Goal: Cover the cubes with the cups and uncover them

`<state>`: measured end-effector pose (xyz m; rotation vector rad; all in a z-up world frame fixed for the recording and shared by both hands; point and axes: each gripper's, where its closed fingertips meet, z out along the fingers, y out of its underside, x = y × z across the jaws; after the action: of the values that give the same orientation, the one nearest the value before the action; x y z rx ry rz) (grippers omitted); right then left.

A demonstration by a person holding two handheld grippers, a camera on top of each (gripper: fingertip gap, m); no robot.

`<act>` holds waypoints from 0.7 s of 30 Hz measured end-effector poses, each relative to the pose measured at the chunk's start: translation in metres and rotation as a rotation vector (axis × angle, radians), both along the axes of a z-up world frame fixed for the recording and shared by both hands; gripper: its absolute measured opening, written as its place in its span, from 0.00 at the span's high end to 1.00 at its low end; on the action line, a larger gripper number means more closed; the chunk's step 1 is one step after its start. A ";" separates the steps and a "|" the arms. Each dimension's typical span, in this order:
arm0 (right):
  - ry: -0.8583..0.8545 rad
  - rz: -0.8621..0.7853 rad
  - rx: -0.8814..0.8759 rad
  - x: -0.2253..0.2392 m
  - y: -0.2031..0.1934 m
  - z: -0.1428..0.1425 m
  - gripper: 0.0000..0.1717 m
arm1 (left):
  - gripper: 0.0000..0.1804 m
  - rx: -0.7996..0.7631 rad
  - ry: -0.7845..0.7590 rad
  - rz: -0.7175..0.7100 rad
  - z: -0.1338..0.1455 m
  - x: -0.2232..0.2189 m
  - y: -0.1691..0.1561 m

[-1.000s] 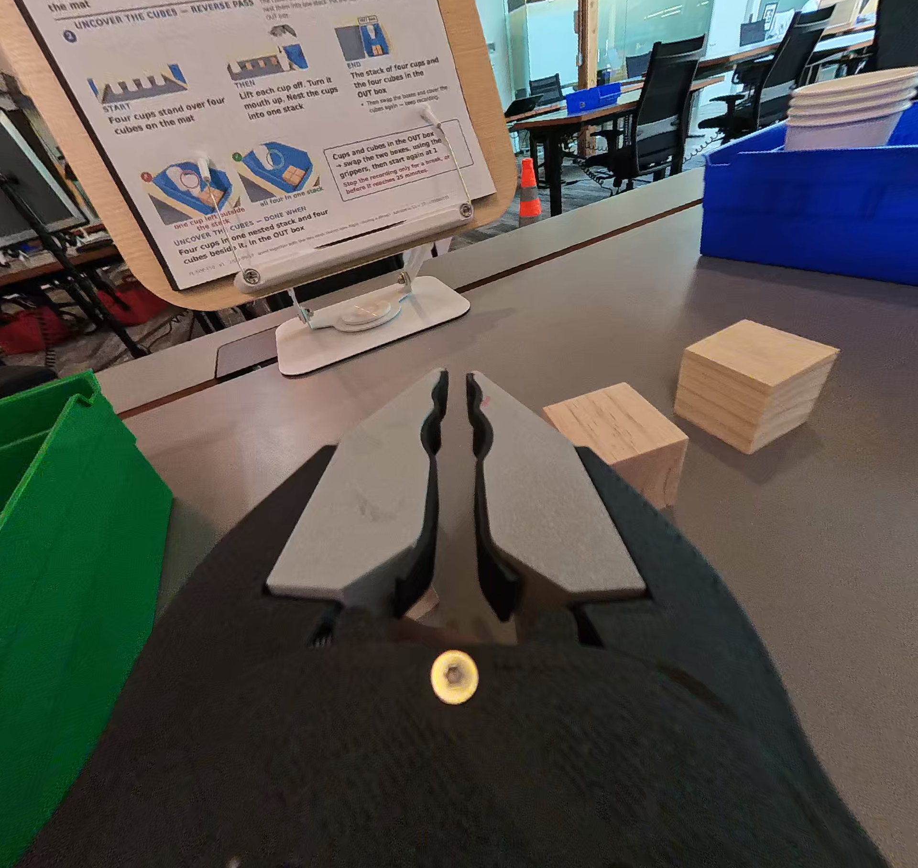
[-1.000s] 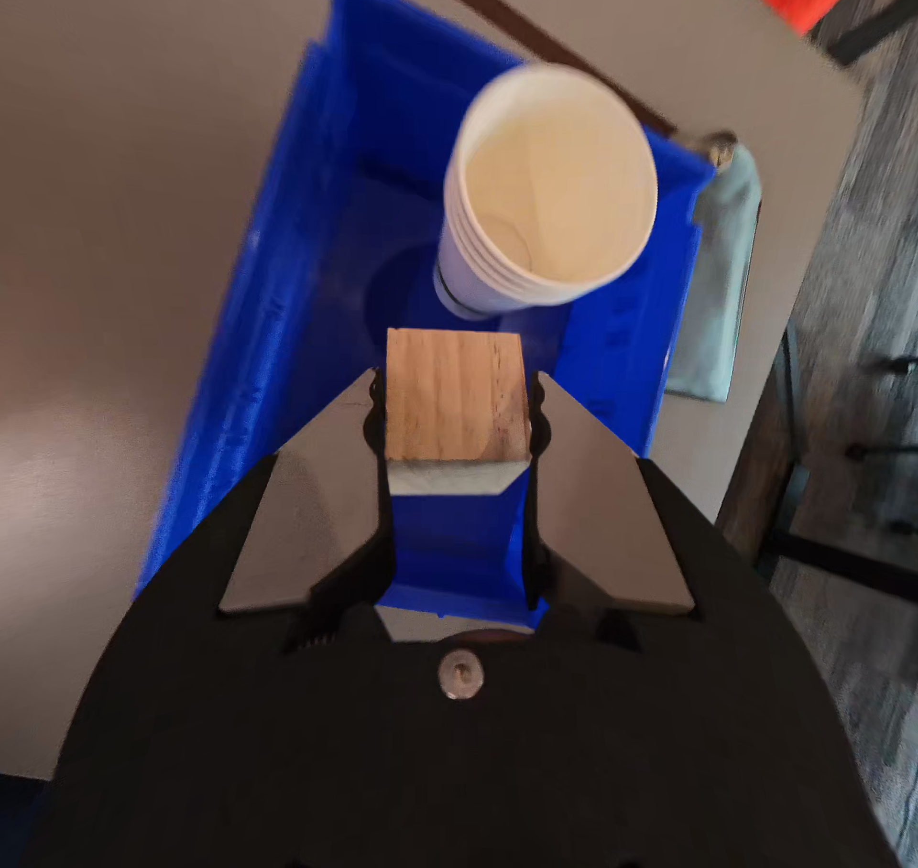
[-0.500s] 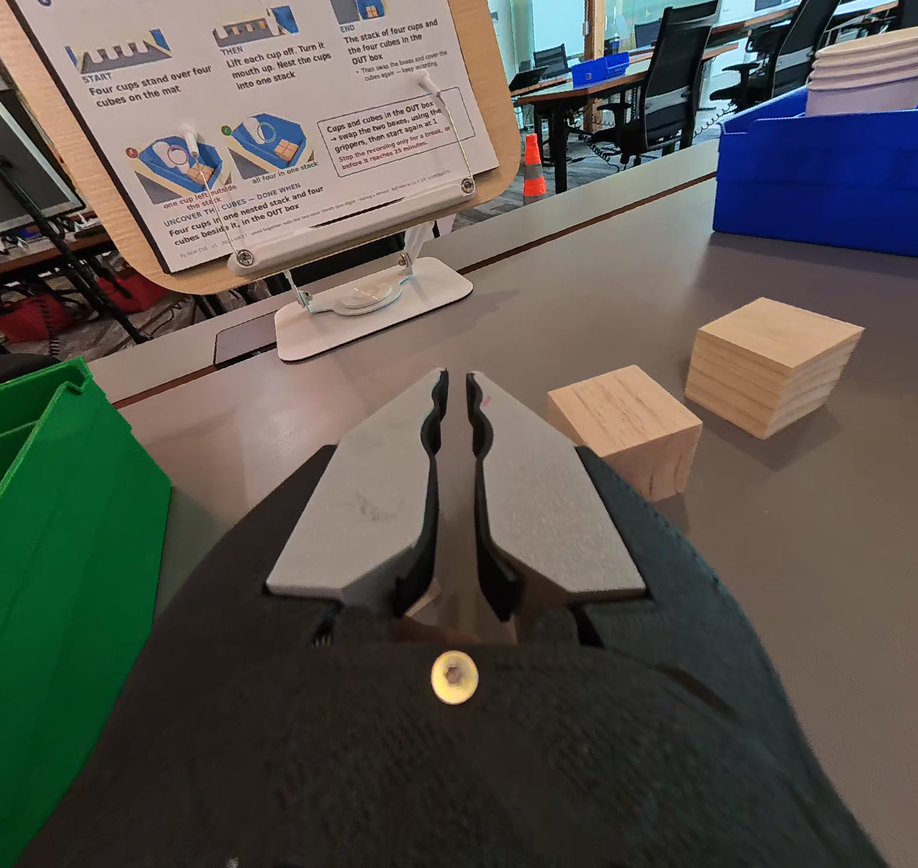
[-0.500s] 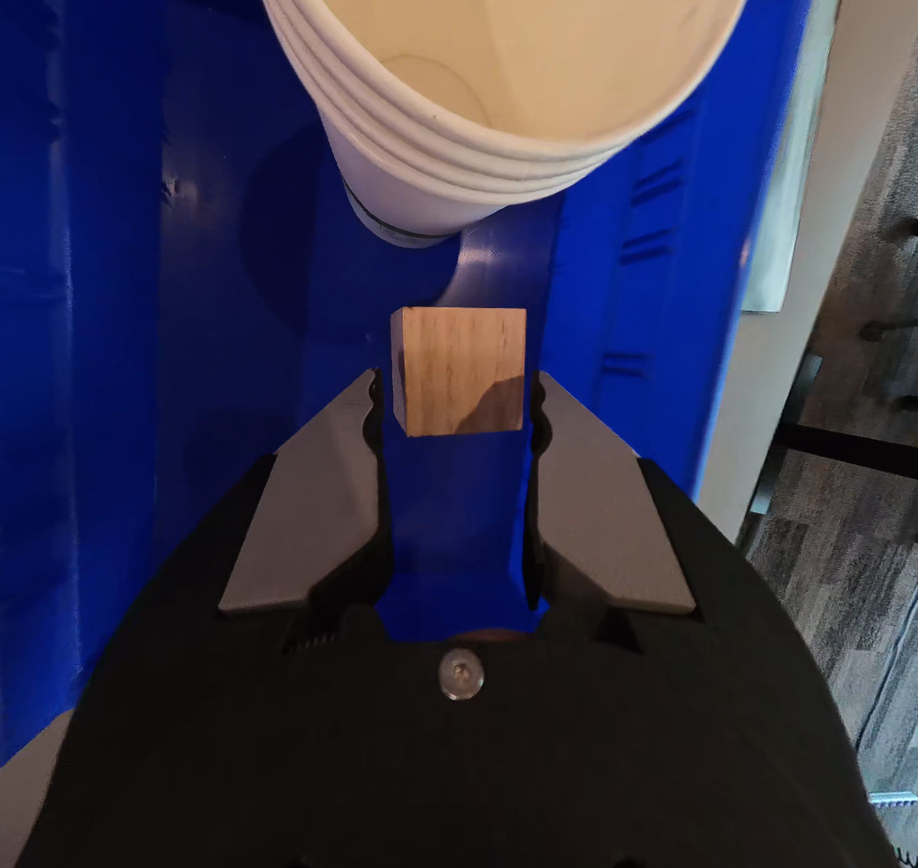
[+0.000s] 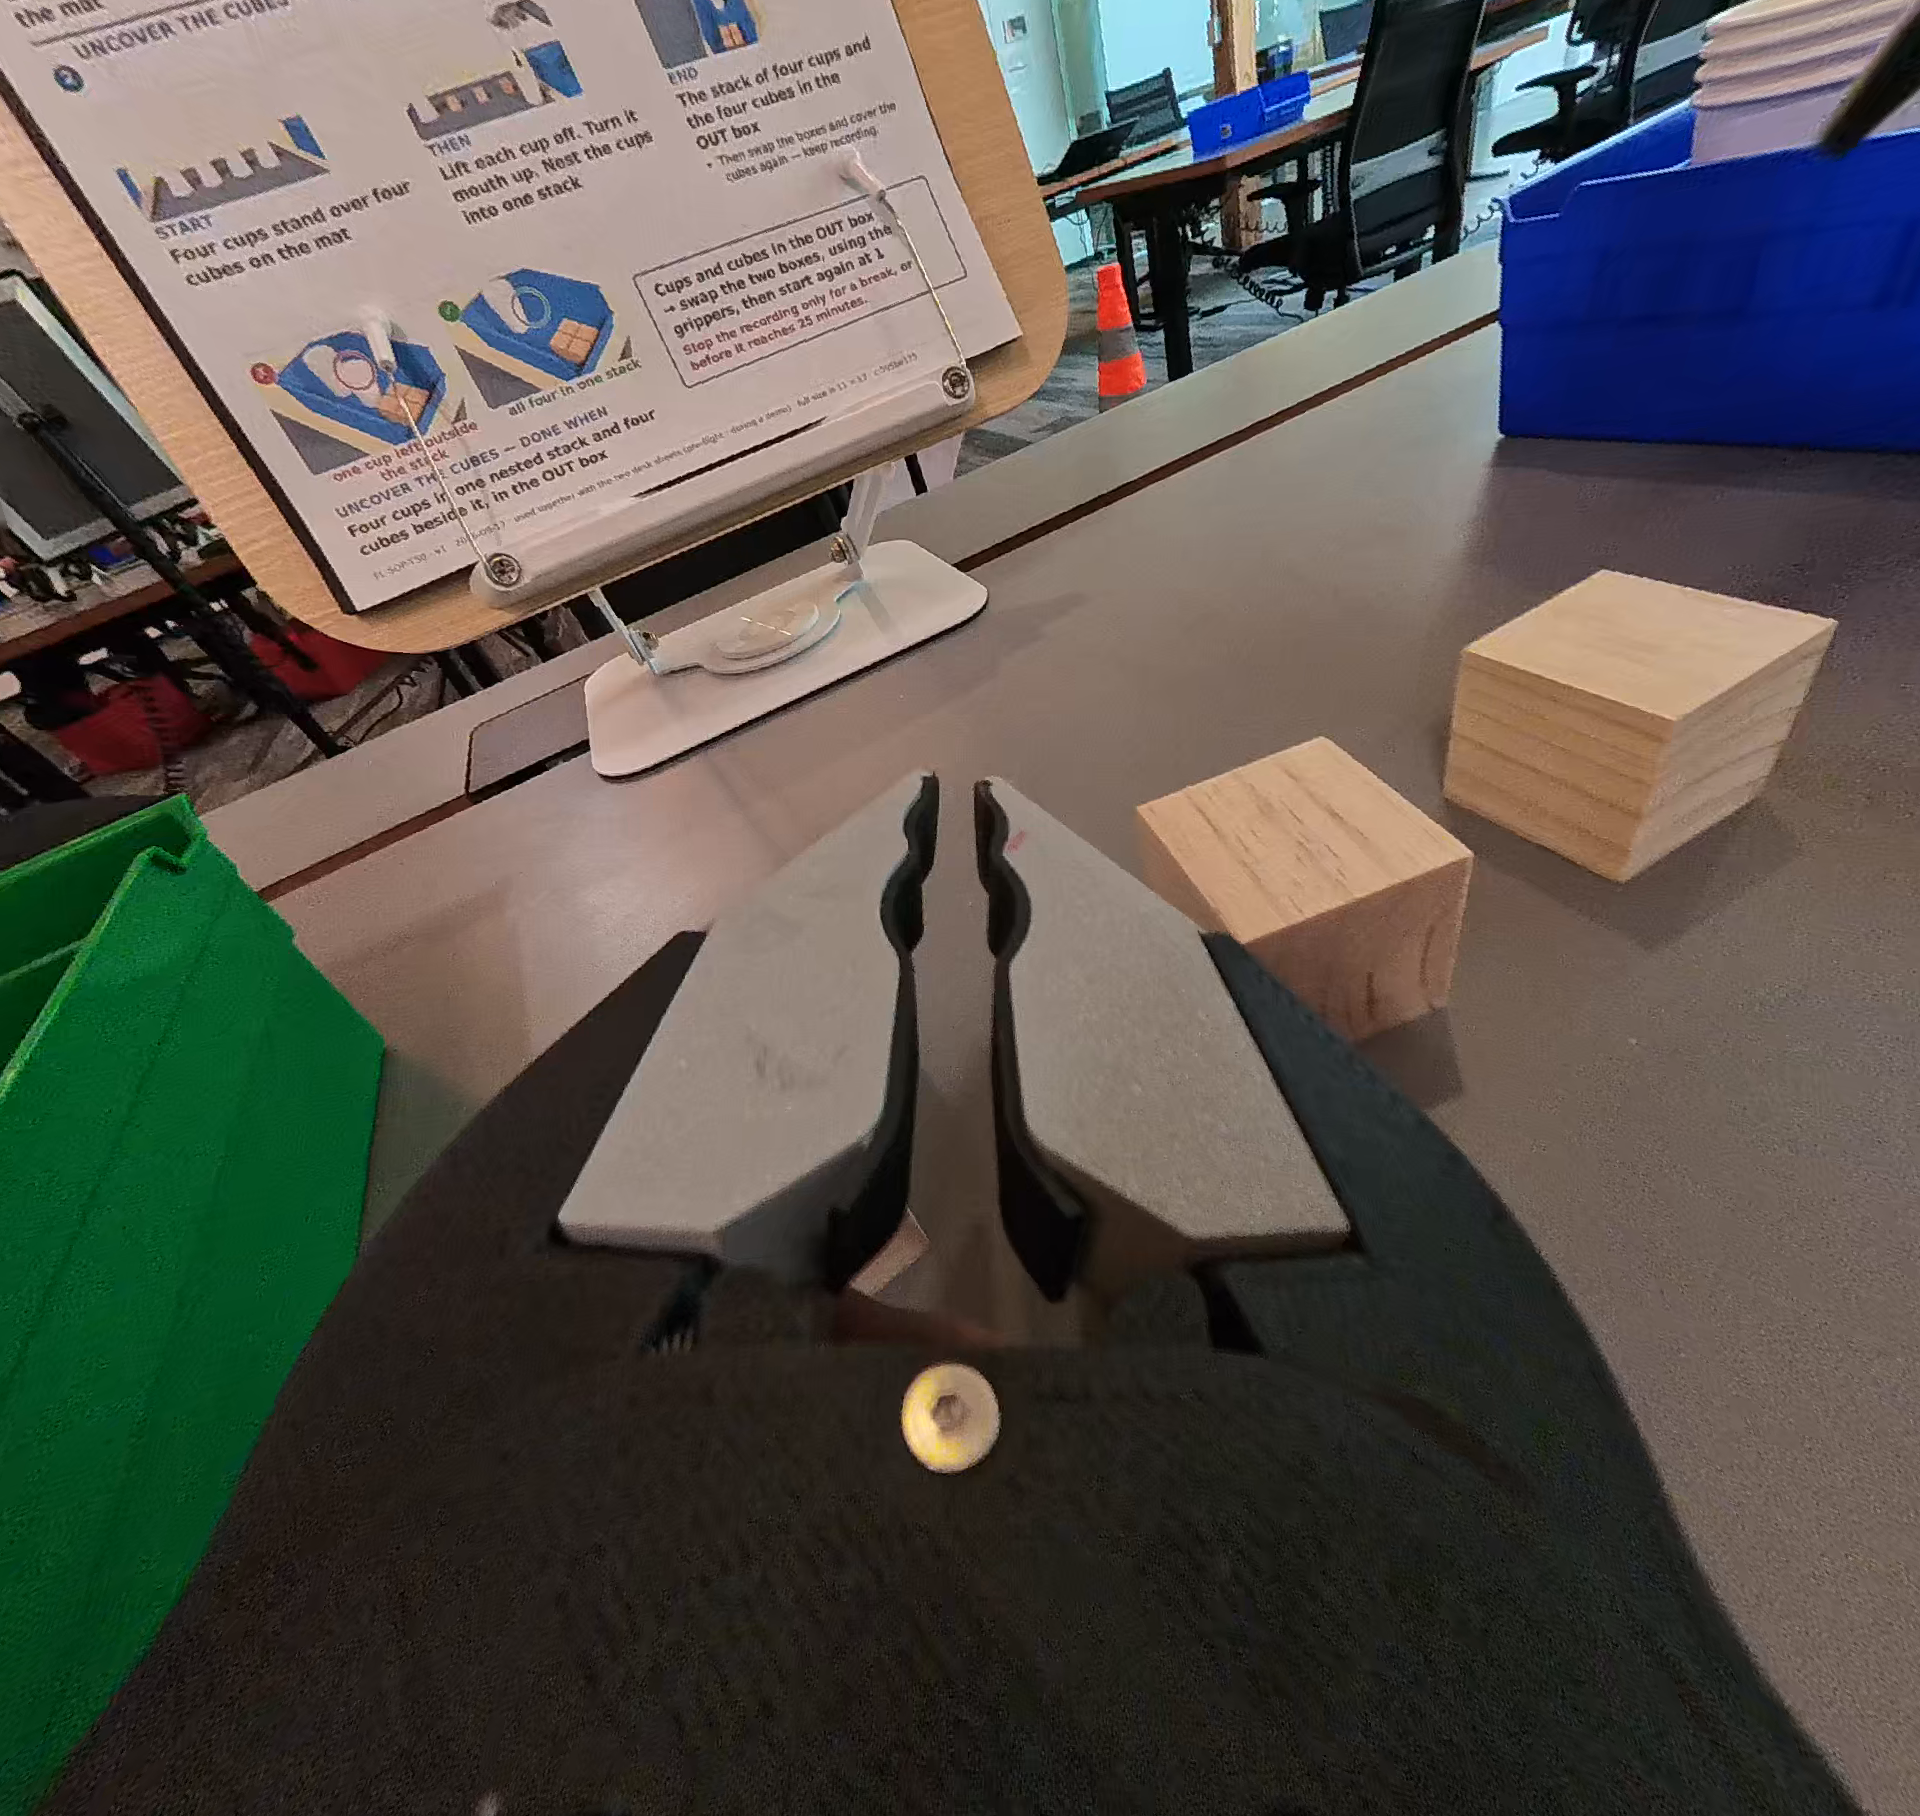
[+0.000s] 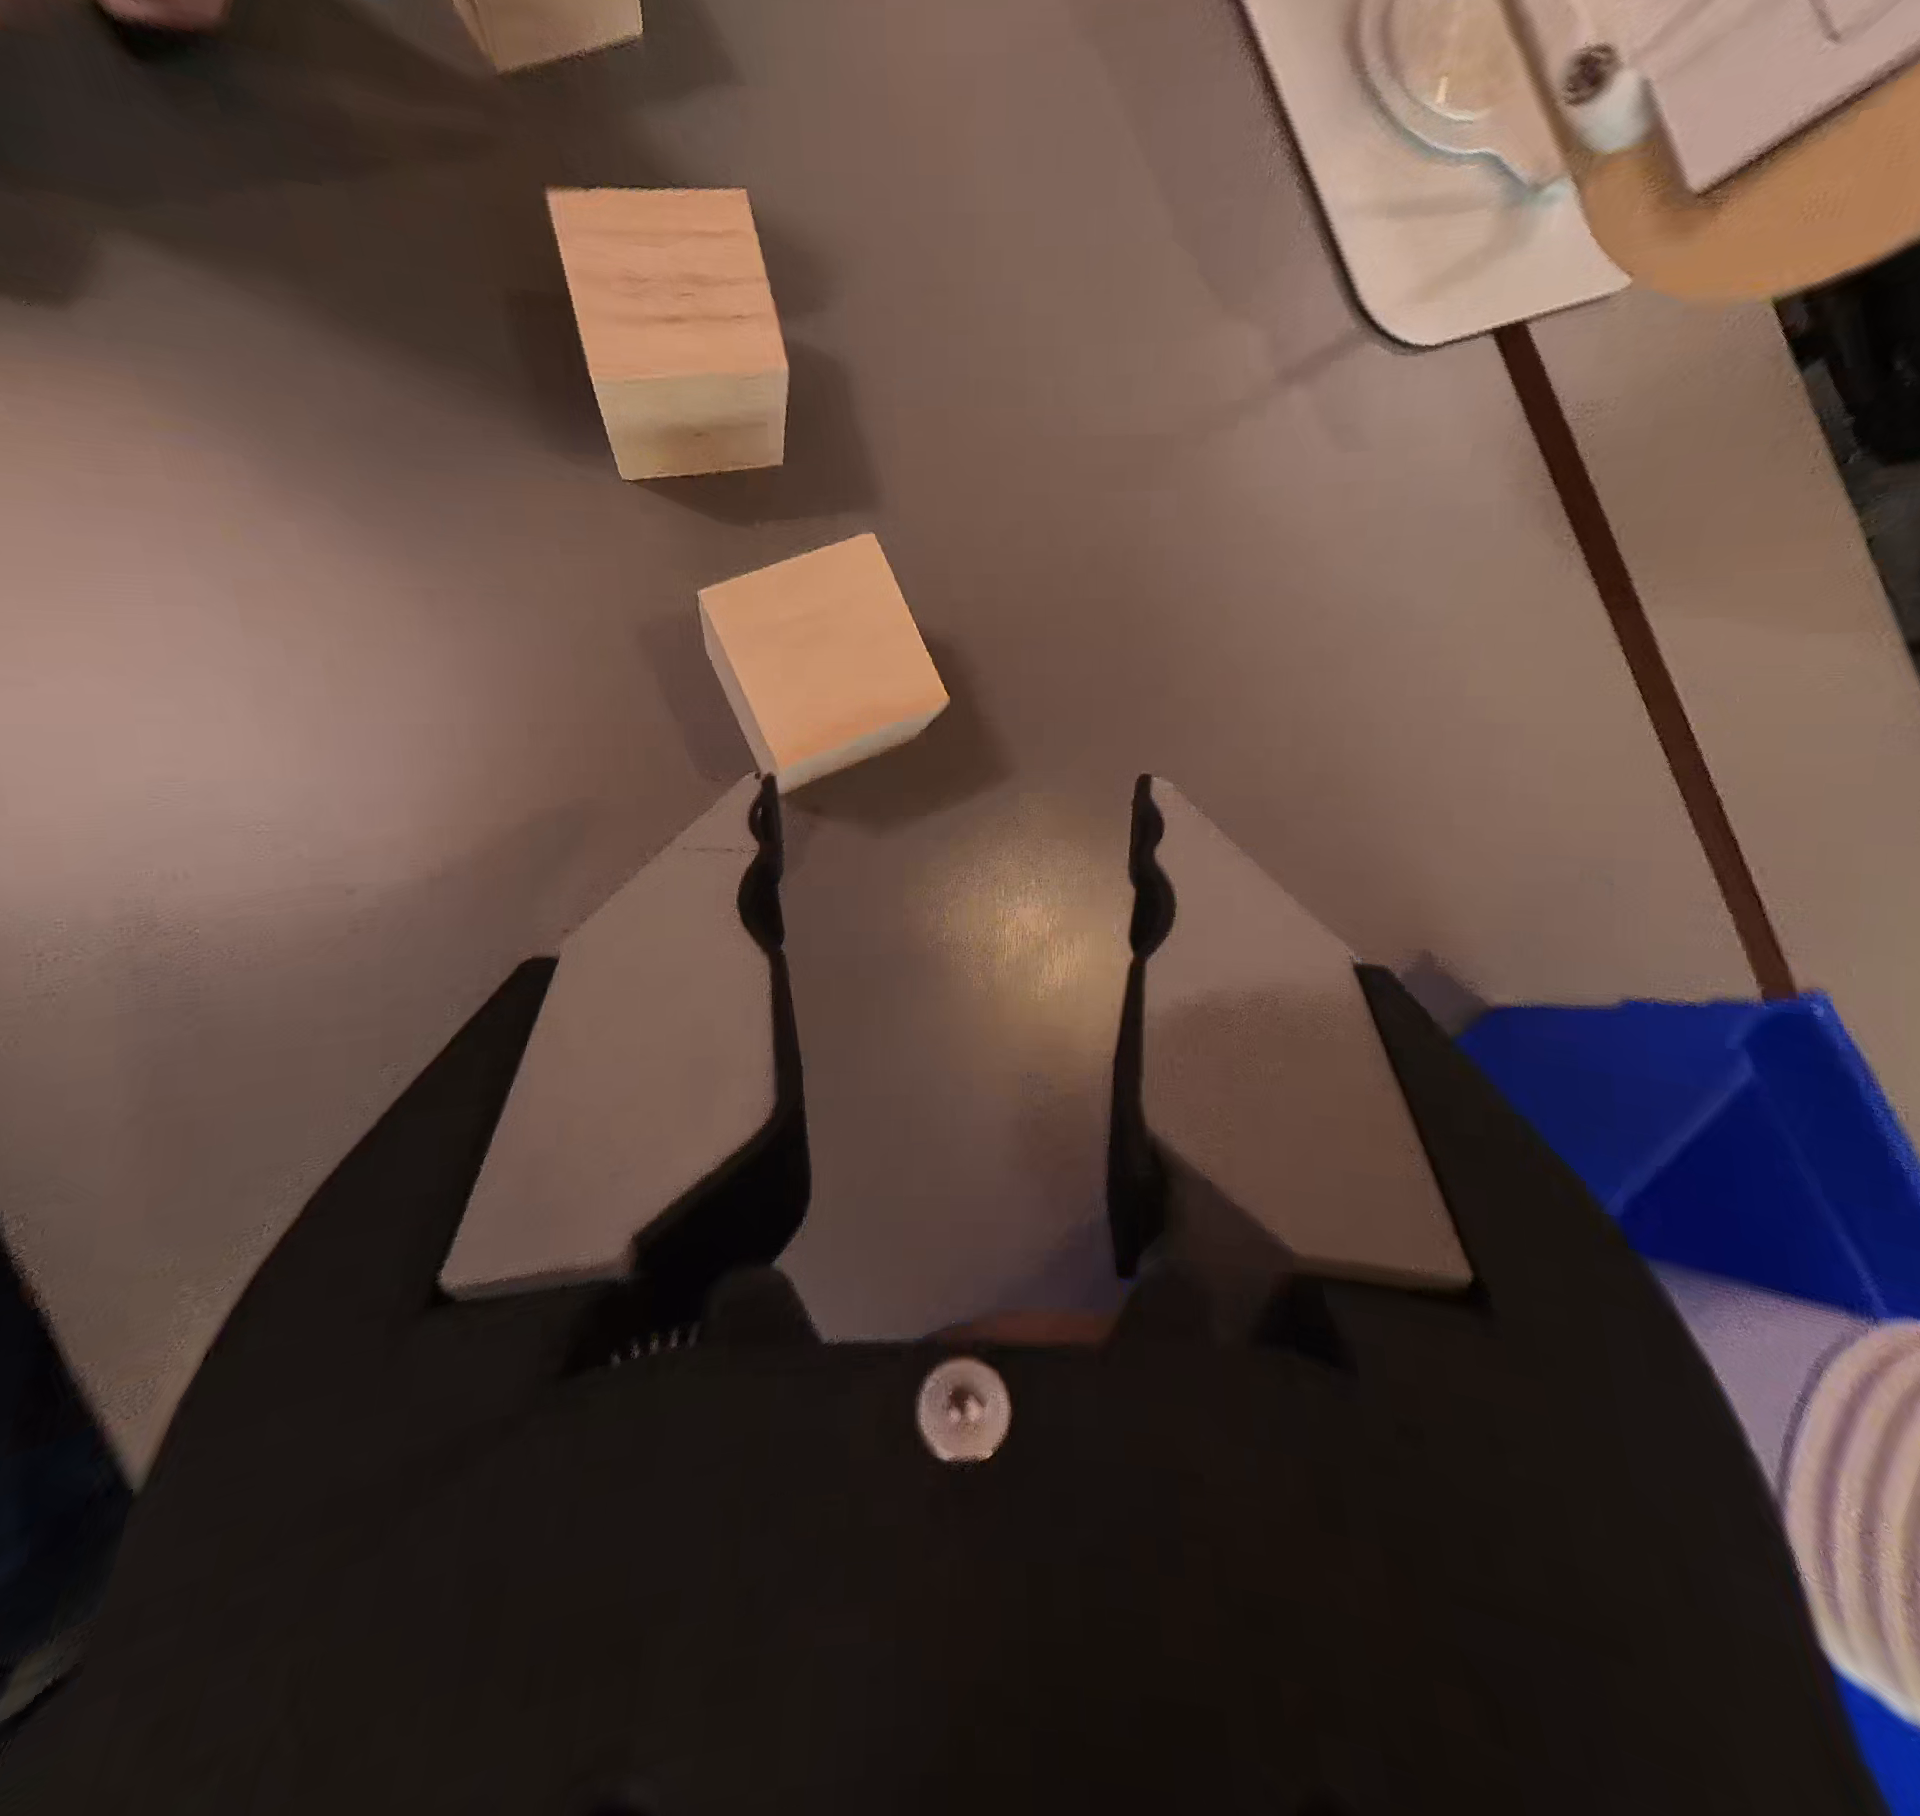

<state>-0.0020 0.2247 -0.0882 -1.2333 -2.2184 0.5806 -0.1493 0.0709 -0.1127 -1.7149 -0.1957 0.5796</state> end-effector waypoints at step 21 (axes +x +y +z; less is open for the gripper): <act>-0.363 0.130 -0.056 -0.031 -0.045 -0.111 0.61 | 0.97 0.027 -0.045 -0.004 0.001 -0.003 -0.002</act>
<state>-0.0332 0.1794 -0.1993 -1.3147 -2.6152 0.5028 -0.1525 0.0690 -0.1112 -1.7025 -0.2314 0.5337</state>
